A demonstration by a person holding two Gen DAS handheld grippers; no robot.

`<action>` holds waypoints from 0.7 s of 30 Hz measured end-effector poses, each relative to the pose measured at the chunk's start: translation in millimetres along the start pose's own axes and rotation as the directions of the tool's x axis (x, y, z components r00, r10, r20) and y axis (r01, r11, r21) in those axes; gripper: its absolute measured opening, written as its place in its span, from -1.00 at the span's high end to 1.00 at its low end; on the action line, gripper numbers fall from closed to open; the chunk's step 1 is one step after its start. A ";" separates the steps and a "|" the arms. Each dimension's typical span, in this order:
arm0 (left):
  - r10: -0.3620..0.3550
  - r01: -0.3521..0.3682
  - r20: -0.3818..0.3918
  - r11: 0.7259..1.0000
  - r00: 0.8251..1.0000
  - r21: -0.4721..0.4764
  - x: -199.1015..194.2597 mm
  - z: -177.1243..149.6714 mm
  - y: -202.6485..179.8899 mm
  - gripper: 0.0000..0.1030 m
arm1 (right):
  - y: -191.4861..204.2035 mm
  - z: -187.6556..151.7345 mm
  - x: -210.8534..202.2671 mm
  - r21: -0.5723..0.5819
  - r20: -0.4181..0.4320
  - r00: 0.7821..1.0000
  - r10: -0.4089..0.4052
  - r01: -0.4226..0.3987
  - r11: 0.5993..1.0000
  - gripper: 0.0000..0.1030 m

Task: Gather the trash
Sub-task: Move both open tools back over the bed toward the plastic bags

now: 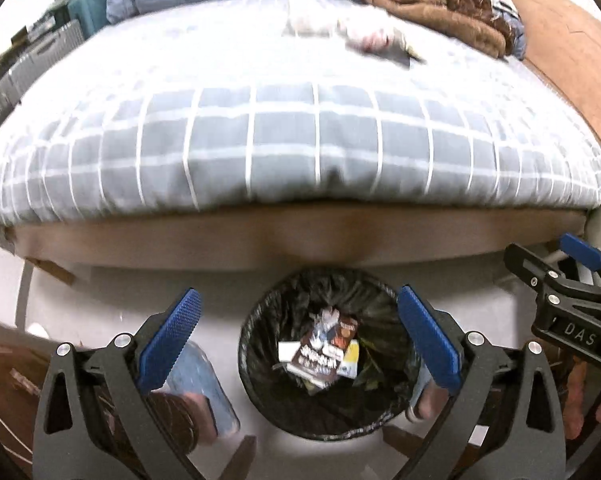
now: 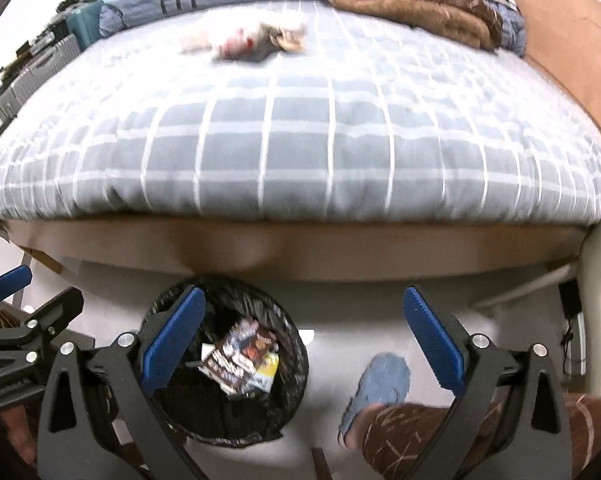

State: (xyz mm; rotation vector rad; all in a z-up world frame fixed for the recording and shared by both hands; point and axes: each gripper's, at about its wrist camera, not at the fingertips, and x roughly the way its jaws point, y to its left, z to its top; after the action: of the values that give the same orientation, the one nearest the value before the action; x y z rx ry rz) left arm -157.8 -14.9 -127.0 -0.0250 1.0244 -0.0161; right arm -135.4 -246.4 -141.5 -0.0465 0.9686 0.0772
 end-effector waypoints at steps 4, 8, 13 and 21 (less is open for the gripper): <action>-0.008 0.009 0.034 1.000 0.999 -0.019 -5.8 24.1 4.5 -0.89 | 6.4 28.4 -8.7 -0.014 0.054 0.998 0.011 -0.010 1.000 -0.85; 0.002 0.002 0.079 0.999 0.997 -0.045 -8.8 60.5 11.9 -0.89 | 9.2 58.1 -9.2 -0.027 0.091 0.996 0.017 -0.014 1.000 -0.85; 0.004 0.004 0.106 0.997 0.994 -0.074 5.0 106.4 16.2 -0.87 | 7.5 97.2 -0.8 -0.006 0.116 0.993 0.038 -0.038 0.999 -0.85; 0.033 -0.024 0.131 0.997 0.991 -0.072 39.6 186.0 20.3 -0.86 | 20.0 152.8 27.8 -0.055 0.155 0.986 0.060 -0.052 0.997 -0.85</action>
State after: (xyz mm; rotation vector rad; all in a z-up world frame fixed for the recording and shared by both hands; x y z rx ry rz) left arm 21.7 6.9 -64.8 -0.0750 0.8922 0.0473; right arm 4.0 -213.9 -78.0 -0.0588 0.8112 0.1548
